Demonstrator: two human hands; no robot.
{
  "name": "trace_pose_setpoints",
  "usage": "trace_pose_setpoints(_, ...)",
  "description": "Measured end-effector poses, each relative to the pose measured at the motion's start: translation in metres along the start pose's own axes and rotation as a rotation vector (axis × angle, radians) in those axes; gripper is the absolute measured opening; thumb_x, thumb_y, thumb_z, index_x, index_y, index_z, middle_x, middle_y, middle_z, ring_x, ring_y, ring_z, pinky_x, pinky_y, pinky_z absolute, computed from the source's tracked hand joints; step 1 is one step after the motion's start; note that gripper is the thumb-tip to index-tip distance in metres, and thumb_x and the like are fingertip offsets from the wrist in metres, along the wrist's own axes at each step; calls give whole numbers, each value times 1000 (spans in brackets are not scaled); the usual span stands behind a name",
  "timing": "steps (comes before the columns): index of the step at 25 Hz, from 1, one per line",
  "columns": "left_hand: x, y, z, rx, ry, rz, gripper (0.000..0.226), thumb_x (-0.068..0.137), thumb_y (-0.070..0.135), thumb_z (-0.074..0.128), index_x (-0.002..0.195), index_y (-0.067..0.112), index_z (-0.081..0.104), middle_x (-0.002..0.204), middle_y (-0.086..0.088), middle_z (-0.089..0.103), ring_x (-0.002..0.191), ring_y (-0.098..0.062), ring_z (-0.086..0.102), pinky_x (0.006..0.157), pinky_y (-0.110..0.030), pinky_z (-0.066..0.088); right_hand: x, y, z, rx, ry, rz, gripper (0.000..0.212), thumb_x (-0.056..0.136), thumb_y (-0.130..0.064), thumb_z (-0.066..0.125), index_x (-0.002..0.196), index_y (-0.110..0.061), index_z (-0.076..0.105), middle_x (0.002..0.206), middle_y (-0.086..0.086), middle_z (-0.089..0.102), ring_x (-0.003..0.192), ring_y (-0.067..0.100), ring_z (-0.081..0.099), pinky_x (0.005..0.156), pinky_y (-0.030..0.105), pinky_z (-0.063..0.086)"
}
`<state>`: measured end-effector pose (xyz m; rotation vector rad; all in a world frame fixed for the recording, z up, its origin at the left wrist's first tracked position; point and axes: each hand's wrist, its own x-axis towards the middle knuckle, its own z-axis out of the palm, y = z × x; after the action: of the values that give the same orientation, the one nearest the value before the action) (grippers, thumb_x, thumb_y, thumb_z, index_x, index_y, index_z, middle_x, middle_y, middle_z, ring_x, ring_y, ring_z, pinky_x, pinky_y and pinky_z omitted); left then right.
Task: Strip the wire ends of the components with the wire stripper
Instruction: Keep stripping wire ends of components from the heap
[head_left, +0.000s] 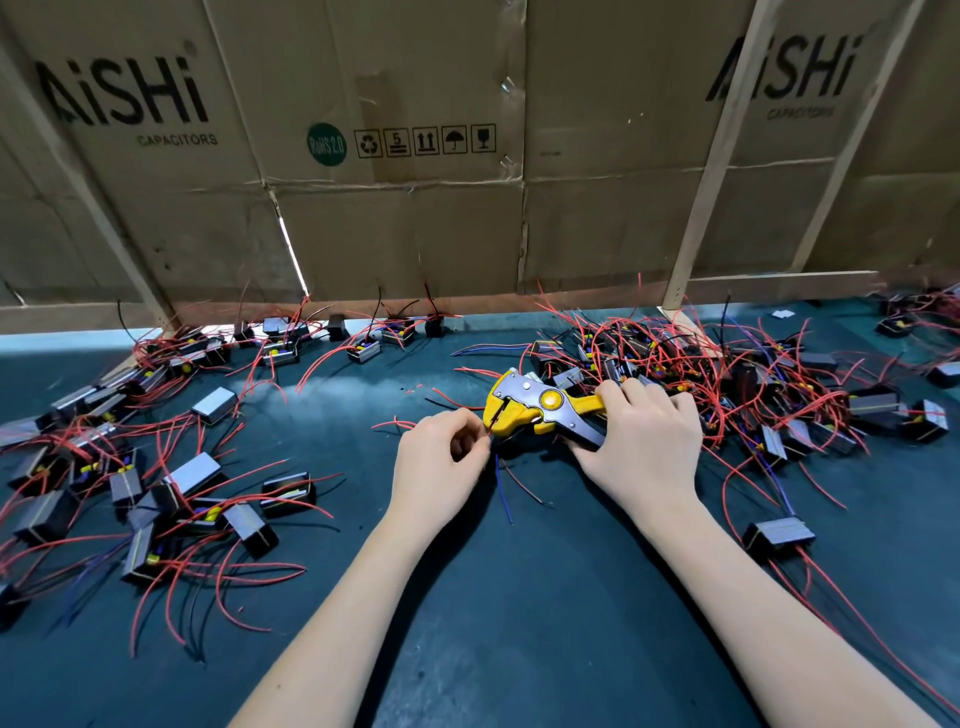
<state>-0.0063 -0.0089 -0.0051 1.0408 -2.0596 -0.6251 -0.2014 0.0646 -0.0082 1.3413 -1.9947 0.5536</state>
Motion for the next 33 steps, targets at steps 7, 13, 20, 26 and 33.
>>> trace_pose_setpoints(7, 0, -1, 0, -17, 4, 0, 11, 84, 11, 67, 76, 17, 63, 67, 8, 58, 67, -17, 48, 69, -36, 44, 2, -1, -6, 28, -76, 26, 49, 52, -50, 89, 62, -12, 61, 53, 5, 58, 48, 27, 58, 54, 27, 32)
trace_pose_setpoints(13, -3, 0, -4, 51, 15, 53, 4, 85, 13, 68, 81, 15, 68, 80, 3, 64, 81, -21, 55, 81, -39, 47, 1, 3, -1, 48, -39, 151, 58, 67, -60, 74, 96, -11, 63, 89, 8, 62, 86, 32, 58, 73, 39, 38)
trace_pose_setpoints(20, -4, -4, -13, 235, 86, -77, 26, 82, 39, 71, 83, 18, 57, 78, 4, 58, 76, -21, 55, 70, -36, 45, 11, 25, -9, 367, -75, 547, 59, 72, -62, 72, 113, -21, 61, 109, 5, 63, 108, 31, 54, 90, 43, 38)
trace_pose_setpoints(26, 12, 15, 21, 211, -63, 148, 14, 94, 21, 58, 100, 9, 62, 98, -9, 59, 95, -28, 56, 87, -37, 42, 22, 34, -26, 805, 133, 740, 43, 74, -56, 75, 100, -26, 60, 100, -1, 66, 97, 22, 60, 90, 38, 46)
trace_pose_setpoints(33, 54, 68, 78, 253, -209, 224, 19, 96, 19, 54, 100, 2, 63, 101, -15, 62, 101, -31, 54, 90, -38, 41, 22, 48, -22, 910, 12, 878, 49, 72, -51, 79, 106, -19, 63, 93, -7, 65, 93, 19, 60, 79, 27, 37)
